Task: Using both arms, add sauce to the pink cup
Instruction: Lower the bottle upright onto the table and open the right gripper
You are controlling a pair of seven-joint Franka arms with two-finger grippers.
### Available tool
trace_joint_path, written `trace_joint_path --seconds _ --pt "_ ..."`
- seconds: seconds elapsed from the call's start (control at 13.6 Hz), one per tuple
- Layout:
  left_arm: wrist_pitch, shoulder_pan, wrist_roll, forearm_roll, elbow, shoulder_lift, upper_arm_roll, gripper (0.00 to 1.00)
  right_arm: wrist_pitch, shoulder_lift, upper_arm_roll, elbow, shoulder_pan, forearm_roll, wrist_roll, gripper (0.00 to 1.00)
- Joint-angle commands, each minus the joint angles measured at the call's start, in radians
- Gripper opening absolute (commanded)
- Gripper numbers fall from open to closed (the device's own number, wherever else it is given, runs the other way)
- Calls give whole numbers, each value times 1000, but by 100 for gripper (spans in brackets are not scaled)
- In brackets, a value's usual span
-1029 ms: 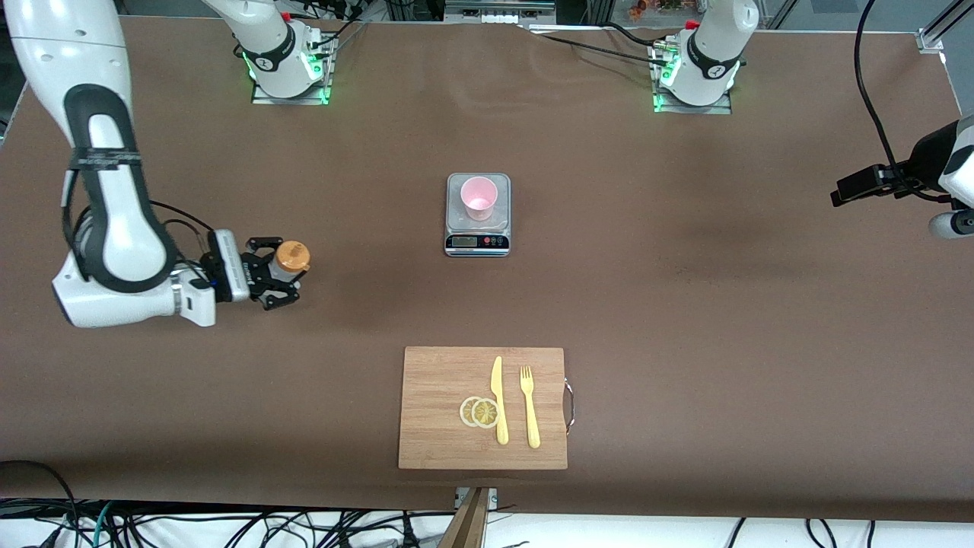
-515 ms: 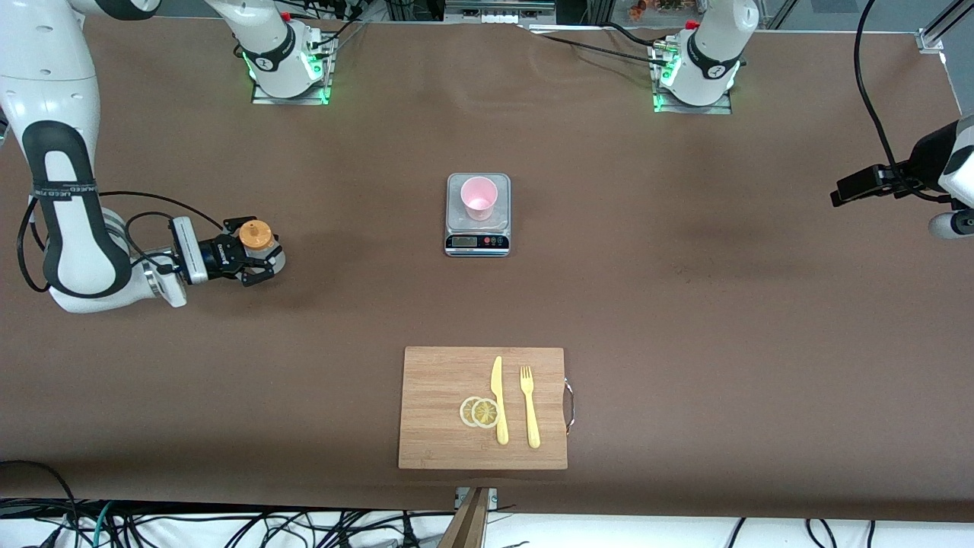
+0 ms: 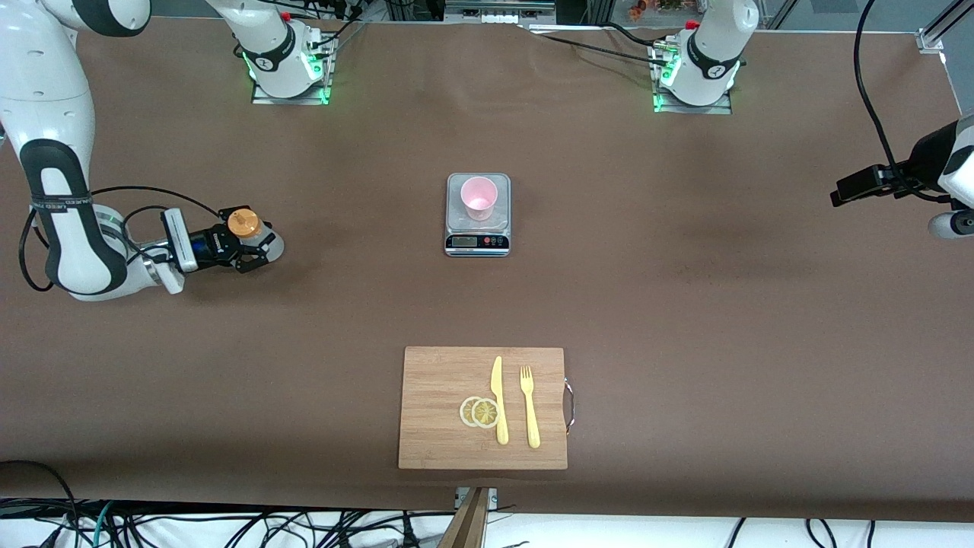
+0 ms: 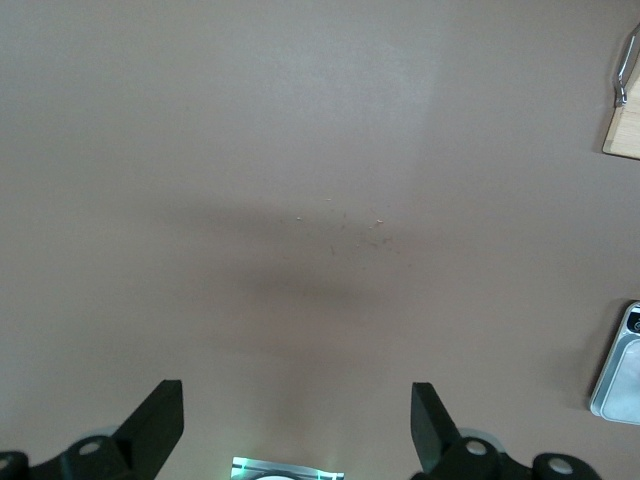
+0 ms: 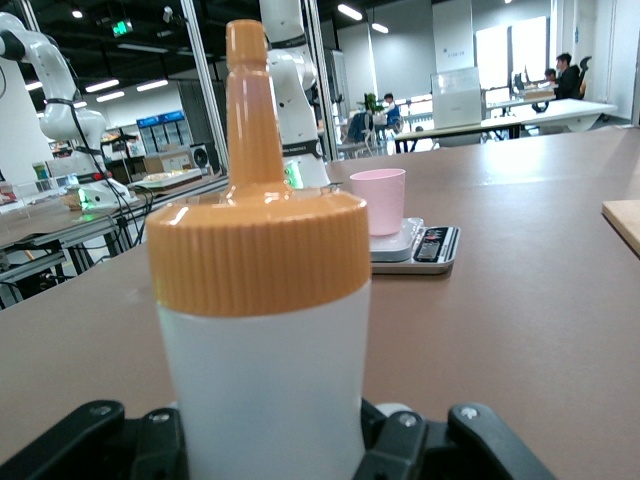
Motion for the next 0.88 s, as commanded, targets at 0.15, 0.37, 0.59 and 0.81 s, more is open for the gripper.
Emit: trace_joint_path --seconds 0.15,0.37,0.59,0.81 --pt "-1 -2 -5 -22 3 -1 2 100 -57 47 16 -7 -29 65 -45 0" --pt "-1 -2 -5 -20 3 -1 2 100 -57 58 16 -7 -28 72 -47 0" --pt "-1 -2 -5 -20 3 -1 2 100 -56 73 17 -7 -26 86 -45 4" --pt "1 -2 -5 -22 3 -1 2 100 -37 75 16 -3 -23 88 -45 54"
